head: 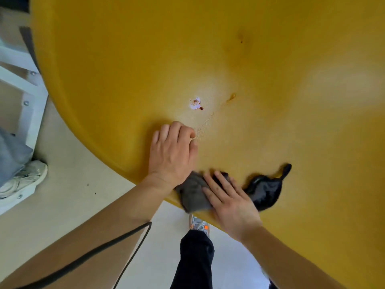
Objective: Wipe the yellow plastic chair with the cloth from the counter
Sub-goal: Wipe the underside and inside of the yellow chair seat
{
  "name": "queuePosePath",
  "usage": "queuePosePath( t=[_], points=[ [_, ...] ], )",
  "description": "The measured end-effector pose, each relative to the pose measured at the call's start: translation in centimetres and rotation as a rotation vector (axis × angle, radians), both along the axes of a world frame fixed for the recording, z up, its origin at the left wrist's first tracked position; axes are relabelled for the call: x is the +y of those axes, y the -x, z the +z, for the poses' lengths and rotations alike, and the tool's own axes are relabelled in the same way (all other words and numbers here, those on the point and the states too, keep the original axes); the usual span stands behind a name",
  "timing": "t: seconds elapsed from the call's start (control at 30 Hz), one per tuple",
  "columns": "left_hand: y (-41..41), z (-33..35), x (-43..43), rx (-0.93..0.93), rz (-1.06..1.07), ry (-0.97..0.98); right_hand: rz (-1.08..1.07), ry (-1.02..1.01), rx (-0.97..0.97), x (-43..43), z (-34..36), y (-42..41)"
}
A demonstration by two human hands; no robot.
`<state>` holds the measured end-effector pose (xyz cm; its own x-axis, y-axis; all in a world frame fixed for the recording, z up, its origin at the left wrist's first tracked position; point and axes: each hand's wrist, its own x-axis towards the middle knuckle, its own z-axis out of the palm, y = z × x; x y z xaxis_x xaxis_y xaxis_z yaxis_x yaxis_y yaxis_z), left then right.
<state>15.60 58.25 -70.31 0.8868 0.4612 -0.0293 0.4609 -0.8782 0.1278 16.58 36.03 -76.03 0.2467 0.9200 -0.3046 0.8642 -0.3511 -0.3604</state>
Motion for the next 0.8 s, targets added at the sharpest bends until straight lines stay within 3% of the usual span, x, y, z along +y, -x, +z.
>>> queuePosePath(
  t=[0.07,0.1,0.23,0.3,0.37,0.43,0.53,0.6,0.7,0.8],
  points=[
    [0.5,0.5,0.5,0.015,-0.002,0.009,0.025,0.042,-0.048,-3.1,-0.4,-4.4],
    [0.8,0.6,0.6,0.016,-0.012,0.013,-0.085,0.042,-0.110,-3.6,-1.1,-7.6],
    [1.4,-0.4,0.9,0.002,-0.041,0.021,-0.836,0.083,-0.220,3.9,-1.7,-16.2],
    [1.4,-0.8,0.7,-0.015,-0.035,0.029,-0.817,-0.003,-0.181,8.7,-2.3,-13.5],
    [1.1,-0.8,0.2,-0.019,-0.024,0.034,-0.593,-0.093,-0.118,10.2,-2.6,-7.9],
    [0.9,-0.7,-0.6,-0.012,-0.036,0.048,-0.384,-0.080,0.065,8.3,-1.0,-2.8],
    [1.2,-1.1,-3.1,0.038,-0.086,0.201,-0.200,-0.033,0.304,2.7,1.8,-1.8],
    [1.8,-1.9,-5.7,0.148,-0.099,0.253,-0.335,-0.013,0.304,-1.6,2.7,-3.4],
    [2.4,-2.6,-10.0,0.308,-0.032,0.199,-0.662,0.106,0.087,-7.2,3.2,-5.7],
    [3.1,-3.1,-13.5,0.348,-0.161,0.224,-0.757,0.138,-0.006,-8.1,2.1,-5.8]
  ],
)
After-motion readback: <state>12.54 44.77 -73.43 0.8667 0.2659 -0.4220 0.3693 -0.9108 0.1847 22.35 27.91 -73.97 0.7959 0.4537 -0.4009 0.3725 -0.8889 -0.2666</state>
